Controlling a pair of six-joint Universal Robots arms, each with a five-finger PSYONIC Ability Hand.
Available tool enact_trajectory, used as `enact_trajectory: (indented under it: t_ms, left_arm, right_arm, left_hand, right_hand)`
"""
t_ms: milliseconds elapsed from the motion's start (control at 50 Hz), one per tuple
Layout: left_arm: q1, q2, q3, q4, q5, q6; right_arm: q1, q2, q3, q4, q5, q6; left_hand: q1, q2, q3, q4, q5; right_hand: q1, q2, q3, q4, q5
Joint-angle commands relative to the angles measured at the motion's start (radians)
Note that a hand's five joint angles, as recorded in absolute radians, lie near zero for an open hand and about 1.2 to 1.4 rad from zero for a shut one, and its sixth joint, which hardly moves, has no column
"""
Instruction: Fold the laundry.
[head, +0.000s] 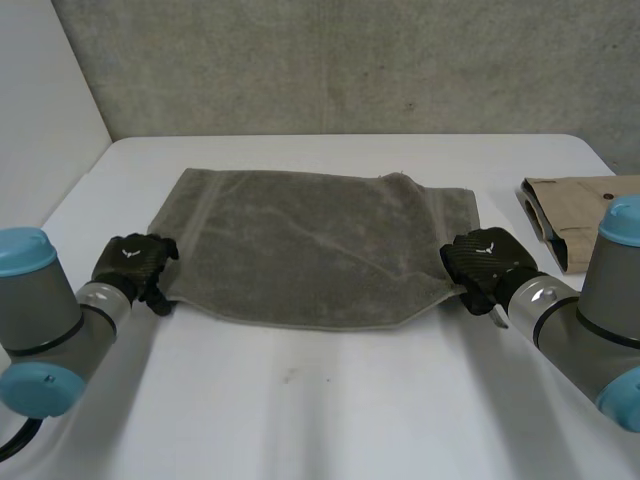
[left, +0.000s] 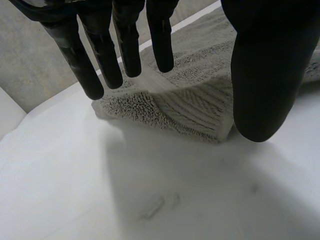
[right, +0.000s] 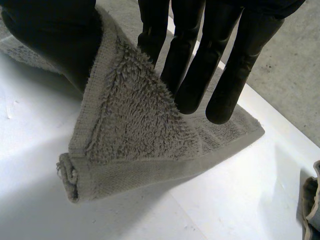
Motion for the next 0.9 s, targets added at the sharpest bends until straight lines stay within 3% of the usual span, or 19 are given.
enact_trajectory:
  t_ms: [20,180,320,400,500,660,700,740,800,900]
  left_arm:
    - [-0.006,-0.054,0.061,0.001,-0.01,0.002]
    - [0.0,-0.058,0.093,0.004,-0.011,0.005]
    - [-0.003,0.083,0.059,-0.005,-0.075,0.02]
    - [-0.005,0.227,-0.019,-0.028,-0.088,0.051]
    - [0.0,0.428,-0.125,-0.114,-0.074,0.245]
    - [0.006,0.667,-0.336,-0.34,-0.03,0.783]
    - [0.004,0.683,-0.368,-0.38,-0.02,0.859]
    - [-0.005,0.69,-0.401,-0.42,0.001,0.919]
    - [-0.003,0.683,-0.402,-0.414,0.029,0.911]
    - [-0.006,0.493,-0.306,-0.262,0.033,0.844]
  right_arm:
    - [0.001,-0.001,0.006,-0.001,0.0,0.0]
    - [0.003,-0.003,0.007,0.001,0.0,-0.001]
    - [0.001,-0.009,-0.003,0.021,0.008,-0.024]
    - [0.006,-0.038,-0.017,0.122,0.008,-0.098]
    - [0.0,-0.121,-0.039,0.335,0.014,-0.265]
    - [-0.028,-0.239,-0.017,0.614,0.025,-0.432]
    - [-0.059,-0.257,0.001,0.673,0.031,-0.466]
    - [-0.085,-0.27,0.01,0.719,0.025,-0.5]
    - [-0.096,-0.267,0.006,0.705,0.022,-0.518]
    - [-0.086,-0.212,-0.026,0.598,0.052,-0.517]
  left_hand:
    - [0.241,0.243,0.241,0.239,0.236]
    - [0.948,0.95,0.948,0.946,0.943]
    - [0.949,0.95,0.949,0.947,0.944]
    - [0.949,0.95,0.949,0.947,0.944]
    - [0.949,0.95,0.949,0.947,0.944]
    - [0.949,0.95,0.949,0.947,0.944]
    - [0.949,0.95,0.949,0.947,0.944]
    - [0.949,0.95,0.949,0.947,0.944]
    - [0.949,0.95,0.949,0.947,0.944]
    - [0.949,0.95,0.949,0.947,0.944]
  right_hand:
    - [0.403,0.218,0.22,0.208,0.218]
    - [0.403,0.218,0.22,0.208,0.218]
    - [0.403,0.218,0.22,0.208,0.218]
    - [0.403,0.218,0.22,0.208,0.218]
    - [0.403,0.218,0.22,0.208,0.218]
    - [0.403,0.218,0.22,0.208,0.218]
    - [0.403,0.218,0.22,0.208,0.218]
    - [0.403,0.218,0.22,0.208,0.218]
    - [0.403,0.218,0.22,0.208,0.218]
    - [0.403,0.218,0.22,0.208,0.218]
